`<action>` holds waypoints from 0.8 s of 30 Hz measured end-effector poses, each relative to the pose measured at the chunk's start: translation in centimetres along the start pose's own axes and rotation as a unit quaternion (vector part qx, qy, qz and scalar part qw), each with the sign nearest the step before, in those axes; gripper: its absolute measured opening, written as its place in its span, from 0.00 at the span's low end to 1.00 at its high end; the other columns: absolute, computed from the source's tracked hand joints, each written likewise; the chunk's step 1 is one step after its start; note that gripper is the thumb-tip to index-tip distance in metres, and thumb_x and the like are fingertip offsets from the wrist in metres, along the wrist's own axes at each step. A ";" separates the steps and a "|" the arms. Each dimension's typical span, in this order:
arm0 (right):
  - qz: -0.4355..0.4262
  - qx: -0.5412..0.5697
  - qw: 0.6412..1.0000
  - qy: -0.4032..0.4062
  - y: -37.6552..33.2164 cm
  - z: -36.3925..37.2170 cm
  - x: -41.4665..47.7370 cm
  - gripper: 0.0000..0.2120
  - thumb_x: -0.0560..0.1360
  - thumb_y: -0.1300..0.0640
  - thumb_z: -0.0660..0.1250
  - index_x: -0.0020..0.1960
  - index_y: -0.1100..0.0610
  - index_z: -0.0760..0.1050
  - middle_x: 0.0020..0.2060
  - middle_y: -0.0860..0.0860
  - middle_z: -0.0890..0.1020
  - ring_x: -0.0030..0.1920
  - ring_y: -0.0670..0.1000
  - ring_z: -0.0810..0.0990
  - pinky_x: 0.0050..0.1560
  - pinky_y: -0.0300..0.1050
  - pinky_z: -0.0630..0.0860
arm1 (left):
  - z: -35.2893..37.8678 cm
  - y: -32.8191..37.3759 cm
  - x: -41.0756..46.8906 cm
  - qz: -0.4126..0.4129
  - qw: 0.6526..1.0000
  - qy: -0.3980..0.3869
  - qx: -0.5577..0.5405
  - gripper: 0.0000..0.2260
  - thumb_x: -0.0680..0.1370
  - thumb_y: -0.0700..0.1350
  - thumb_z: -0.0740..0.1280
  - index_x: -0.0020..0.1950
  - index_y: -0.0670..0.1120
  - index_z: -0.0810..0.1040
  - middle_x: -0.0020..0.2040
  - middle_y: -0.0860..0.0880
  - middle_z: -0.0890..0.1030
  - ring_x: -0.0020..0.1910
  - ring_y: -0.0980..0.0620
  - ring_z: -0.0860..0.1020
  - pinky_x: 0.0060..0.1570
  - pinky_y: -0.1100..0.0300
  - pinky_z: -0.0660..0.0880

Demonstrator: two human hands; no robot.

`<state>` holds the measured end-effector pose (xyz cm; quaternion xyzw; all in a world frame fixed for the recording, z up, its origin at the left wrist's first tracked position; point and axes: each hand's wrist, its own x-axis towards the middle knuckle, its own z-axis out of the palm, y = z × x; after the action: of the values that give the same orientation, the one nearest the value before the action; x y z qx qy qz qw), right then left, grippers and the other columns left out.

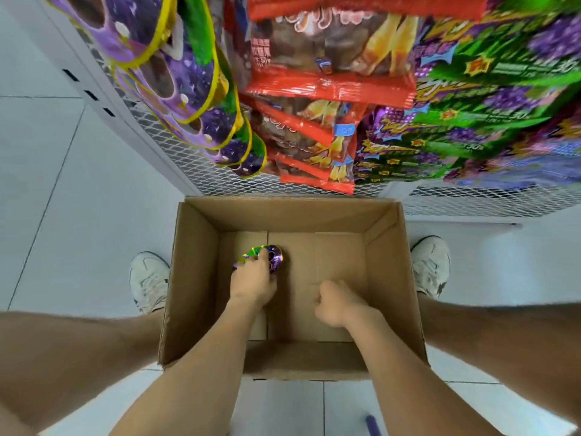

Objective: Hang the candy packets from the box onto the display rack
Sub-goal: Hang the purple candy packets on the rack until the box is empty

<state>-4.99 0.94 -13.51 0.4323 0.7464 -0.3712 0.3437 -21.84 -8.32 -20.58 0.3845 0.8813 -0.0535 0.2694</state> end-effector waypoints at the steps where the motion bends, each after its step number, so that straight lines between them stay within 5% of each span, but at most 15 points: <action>1: 0.011 0.028 0.999 0.013 -0.3 -0.2 -0.1 0.12 0.79 0.58 0.63 0.59 0.59 0.81 0.59 0.56 0.82 0.57 0.60 0.81 0.58 0.53 0.81 | -0.5 0.2 -0.5 0.024 1.000 0.004 0.008 0.19 0.79 0.47 0.66 0.70 0.48 0.70 0.61 0.41 0.82 0.60 0.35 0.81 0.54 0.46 0.79; 5: 0.088 0.289 0.947 0.104 -1.1 -1.7 -1.2 0.19 0.84 0.47 0.61 0.63 0.61 0.79 0.57 0.57 0.83 0.57 0.59 0.83 0.60 0.54 0.82 | -3.5 1.2 -1.7 0.096 0.993 -0.006 -0.062 0.14 0.79 0.44 0.64 0.64 0.52 0.78 0.56 0.44 0.85 0.55 0.38 0.83 0.52 0.48 0.81; 9: 0.122 0.630 0.767 0.011 -1.4 -3.9 -3.4 0.21 0.83 0.38 0.62 0.56 0.57 0.70 0.54 0.65 0.83 0.52 0.62 0.86 0.60 0.59 0.83 | -8.5 2.1 -3.6 0.223 0.948 -0.056 -0.219 0.14 0.80 0.38 0.68 0.63 0.48 0.86 0.56 0.49 0.88 0.56 0.50 0.85 0.59 0.52 0.81; 12: 0.083 0.710 0.699 -0.013 -1.7 -5.4 -5.5 0.18 0.81 0.46 0.70 0.60 0.60 0.74 0.53 0.66 0.85 0.52 0.61 0.87 0.58 0.56 0.84 | -13.4 2.6 -6.2 0.279 0.919 -0.076 -0.269 0.13 0.81 0.38 0.73 0.63 0.49 0.87 0.56 0.53 0.88 0.56 0.56 0.85 0.61 0.59 0.80; 15: 0.023 0.697 0.714 0.053 -3.0 -6.6 -7.7 0.14 0.80 0.61 0.72 0.64 0.63 0.75 0.50 0.63 0.87 0.47 0.58 0.88 0.45 0.49 0.85 | -18.3 2.1 -9.0 0.302 0.894 -0.100 -0.316 0.14 0.77 0.41 0.78 0.62 0.50 0.88 0.56 0.54 0.88 0.59 0.51 0.85 0.64 0.57 0.79; 18: -0.034 0.626 0.773 0.099 -3.8 -7.9 -10.4 0.19 0.73 0.66 0.75 0.63 0.63 0.78 0.48 0.60 0.88 0.41 0.55 0.88 0.38 0.48 0.84 | -21.9 1.0 -11.6 0.306 0.879 -0.121 -0.345 0.18 0.75 0.46 0.81 0.64 0.50 0.85 0.60 0.54 0.86 0.60 0.56 0.83 0.63 0.62 0.78; 21: -0.120 0.539 0.828 0.097 -4.8 -8.9 -14.8 0.08 0.72 0.72 0.70 0.47 0.61 0.82 0.37 0.56 0.86 0.33 0.52 0.84 0.34 0.43 0.80 | -23.5 -0.1 -13.5 0.277 0.858 -0.068 -0.426 0.13 0.81 0.40 0.74 0.64 0.45 0.78 0.59 0.47 0.82 0.59 0.56 0.79 0.59 0.64 0.77; 24: -0.203 0.475 0.845 0.138 -6.3 -9.7 -18.8 0.13 0.68 0.67 0.71 0.51 0.56 0.82 0.40 0.55 0.85 0.37 0.52 0.82 0.39 0.44 0.77 | -25.8 -0.5 -15.6 0.257 0.865 0.038 -0.430 0.11 0.84 0.38 0.69 0.66 0.45 0.76 0.54 0.48 0.80 0.48 0.63 0.79 0.53 0.67 0.75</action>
<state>-5.18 -0.33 8.49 0.4281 0.5895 -0.6786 -0.0938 -24.61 -10.99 9.33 0.4455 0.6965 0.4165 0.3781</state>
